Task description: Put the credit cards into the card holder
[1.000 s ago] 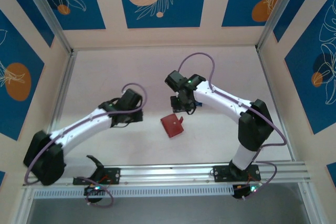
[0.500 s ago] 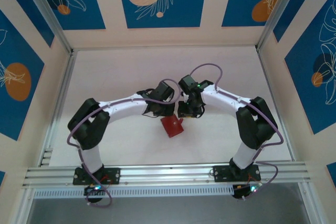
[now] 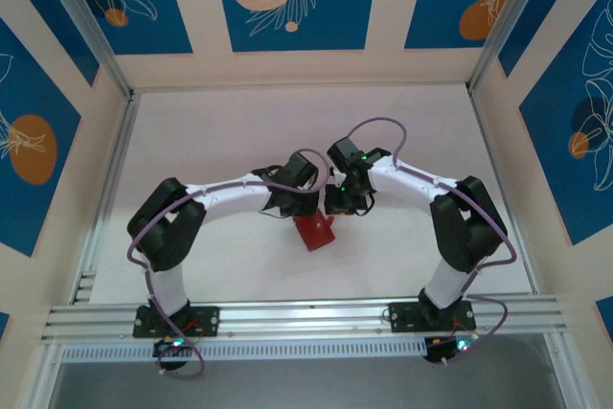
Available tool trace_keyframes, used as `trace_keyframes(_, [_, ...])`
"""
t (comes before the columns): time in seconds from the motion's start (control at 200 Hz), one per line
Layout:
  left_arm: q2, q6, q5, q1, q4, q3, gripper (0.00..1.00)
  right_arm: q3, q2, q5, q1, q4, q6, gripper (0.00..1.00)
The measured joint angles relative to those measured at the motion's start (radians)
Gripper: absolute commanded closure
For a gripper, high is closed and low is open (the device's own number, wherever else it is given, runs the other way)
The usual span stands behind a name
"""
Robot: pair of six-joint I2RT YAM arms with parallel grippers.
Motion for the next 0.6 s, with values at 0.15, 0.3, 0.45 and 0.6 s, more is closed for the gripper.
trace_keyframes(0.15, [0.001, -0.006, 0.0, -0.002, 0.002, -0.023, 1.0, 0.0, 0.006, 0.01, 0.0, -0.004, -0.001, 0.84])
trace_keyframes(0.3, [0.002, -0.007, 0.0, -0.002, 0.012, -0.029, 1.0, -0.001, 0.017, 0.018, 0.002, -0.006, -0.004, 0.88])
trace_keyframes(0.45, [0.002, -0.007, 0.0, -0.002, 0.018, -0.032, 1.0, -0.001, 0.019, 0.017, 0.002, -0.005, -0.008, 0.95])
trace_keyframes(0.6, [0.004, -0.01, 0.0, -0.002, 0.027, -0.035, 1.0, -0.002, 0.019, -0.01, 0.003, 0.004, -0.006, 1.0])
